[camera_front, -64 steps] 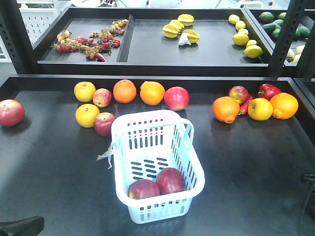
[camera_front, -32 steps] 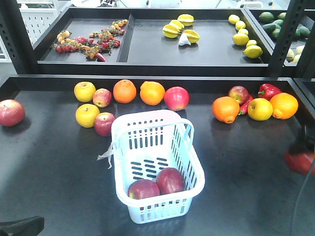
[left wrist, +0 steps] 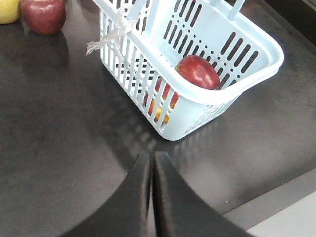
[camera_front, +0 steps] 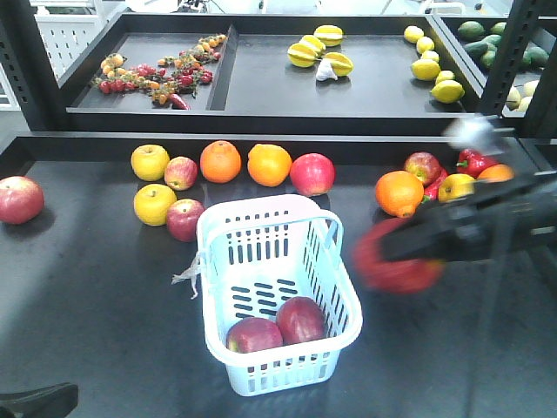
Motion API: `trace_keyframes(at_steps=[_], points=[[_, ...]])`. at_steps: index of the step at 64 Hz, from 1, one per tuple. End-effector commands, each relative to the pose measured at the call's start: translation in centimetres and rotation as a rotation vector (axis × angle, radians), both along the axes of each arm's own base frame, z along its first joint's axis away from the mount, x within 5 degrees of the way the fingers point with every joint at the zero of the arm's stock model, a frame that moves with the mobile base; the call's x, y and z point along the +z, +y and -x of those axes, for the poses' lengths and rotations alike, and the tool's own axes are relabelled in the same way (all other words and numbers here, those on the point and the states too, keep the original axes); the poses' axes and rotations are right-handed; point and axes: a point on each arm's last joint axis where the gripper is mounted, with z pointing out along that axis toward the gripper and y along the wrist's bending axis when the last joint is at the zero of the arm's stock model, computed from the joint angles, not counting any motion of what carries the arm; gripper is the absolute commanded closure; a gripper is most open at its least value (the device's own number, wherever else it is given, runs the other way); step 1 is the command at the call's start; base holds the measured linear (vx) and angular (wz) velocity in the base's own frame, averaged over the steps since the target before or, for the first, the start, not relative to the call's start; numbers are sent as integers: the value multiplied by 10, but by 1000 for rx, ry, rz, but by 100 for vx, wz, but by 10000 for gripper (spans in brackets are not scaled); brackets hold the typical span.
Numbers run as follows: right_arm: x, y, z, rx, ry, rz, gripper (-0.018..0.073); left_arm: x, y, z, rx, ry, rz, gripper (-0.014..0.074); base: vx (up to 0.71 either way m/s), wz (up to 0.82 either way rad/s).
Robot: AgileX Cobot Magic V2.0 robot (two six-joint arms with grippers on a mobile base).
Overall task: Pick three apples into basket with both arms
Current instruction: 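Grasp the third red apple and carry it over the basket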
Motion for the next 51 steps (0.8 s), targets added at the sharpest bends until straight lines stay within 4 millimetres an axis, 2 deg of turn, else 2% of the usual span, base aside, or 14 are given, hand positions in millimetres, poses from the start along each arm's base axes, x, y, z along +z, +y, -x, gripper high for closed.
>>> trace_keyframes(at_steps=[1,6,12,19,31,39,51], points=[[7,32,-5,-10,-95,-13,564,12,0,-5,33,-54,44,603,0,0],[-7,56,-12,9,-107,8,564,12,0,-5,32,-53,44,603,0,0],[-25,72,-22,-11,-120,38,564,12,0,-5,32,-53,44,603,0,0],[-49,79,-36,-47,-116,75,561,11,0,-5,32,-52,44,603,0,0],[-67,81,-47,-48,-140,101,508,11,0,-5,32,-52,44,603,0,0],[-69,82,-49,-47,-149,96,400,11,0,-5,32,-52,44,603,0,0],[-68,81,-51,-40,-185,108,113,11,0,-5,32,-52,44,603,0,0]])
